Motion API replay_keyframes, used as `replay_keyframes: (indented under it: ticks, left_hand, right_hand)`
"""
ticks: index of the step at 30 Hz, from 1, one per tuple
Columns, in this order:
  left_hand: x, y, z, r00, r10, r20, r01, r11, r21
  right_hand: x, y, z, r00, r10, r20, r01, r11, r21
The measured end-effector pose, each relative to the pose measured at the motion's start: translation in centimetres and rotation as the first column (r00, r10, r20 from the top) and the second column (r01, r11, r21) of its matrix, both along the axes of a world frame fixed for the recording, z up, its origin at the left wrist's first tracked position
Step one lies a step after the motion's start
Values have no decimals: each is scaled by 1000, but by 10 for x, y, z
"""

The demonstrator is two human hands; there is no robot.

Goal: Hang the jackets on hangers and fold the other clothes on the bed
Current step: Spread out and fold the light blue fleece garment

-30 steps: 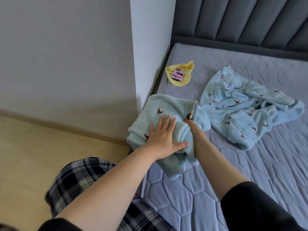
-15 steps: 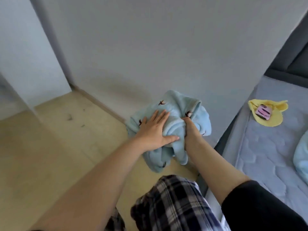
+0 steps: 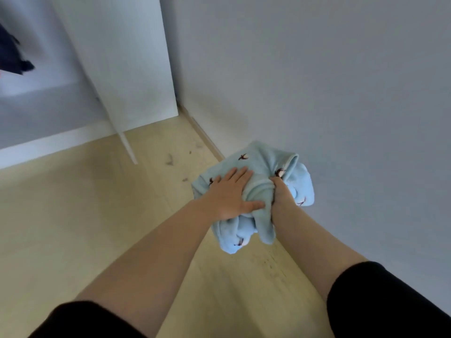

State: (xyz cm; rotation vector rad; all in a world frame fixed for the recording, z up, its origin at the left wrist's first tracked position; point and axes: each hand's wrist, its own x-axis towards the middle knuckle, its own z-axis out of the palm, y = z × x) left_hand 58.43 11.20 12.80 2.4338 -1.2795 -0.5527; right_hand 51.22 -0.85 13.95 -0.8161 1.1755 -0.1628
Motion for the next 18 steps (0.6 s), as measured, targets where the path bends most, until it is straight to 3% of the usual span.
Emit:
replay_keyframes:
  ticks: [8, 13, 18]
  left_hand:
    - [49, 94, 198, 981, 186, -49, -183, 981, 70]
    - [72, 176, 335, 948, 317, -32, -316, 948, 27]
    - [98, 260, 451, 873, 475, -109, -485, 870, -92]
  right_hand:
    - [67, 85, 186, 990, 136, 40, -138, 989, 59]
    - [111, 156, 315, 962, 247, 118, -257, 964, 74]
    - [159, 231, 417, 894, 389, 225, -392, 919, -30]
